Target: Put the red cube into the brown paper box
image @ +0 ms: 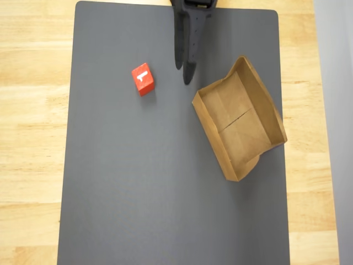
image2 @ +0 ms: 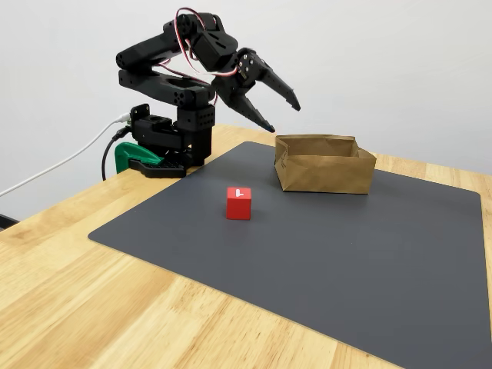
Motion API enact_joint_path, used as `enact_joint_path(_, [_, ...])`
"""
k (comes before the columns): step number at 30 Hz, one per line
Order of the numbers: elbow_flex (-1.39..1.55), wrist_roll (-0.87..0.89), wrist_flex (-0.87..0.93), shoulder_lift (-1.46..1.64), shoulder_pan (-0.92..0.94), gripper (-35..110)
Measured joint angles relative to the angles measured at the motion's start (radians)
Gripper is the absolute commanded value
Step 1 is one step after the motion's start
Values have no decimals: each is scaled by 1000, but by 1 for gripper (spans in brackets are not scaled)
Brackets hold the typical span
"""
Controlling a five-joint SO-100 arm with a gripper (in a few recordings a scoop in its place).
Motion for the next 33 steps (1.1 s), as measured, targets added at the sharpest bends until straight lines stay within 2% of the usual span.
enact_joint_path(3, [-100,-84,75,-66,31,25])
enact_joint_path(7, [-264,-230,264,-178,83,25])
enact_joint_path(13, [-422,-344,476,-347,179,24])
enact_joint_path(22, [-522,-471,483,-663,362,25])
enact_joint_path(29, [-488,-502,382,-796,400,27])
enact_joint_path(33, [-466,-621,333,-871,376,28])
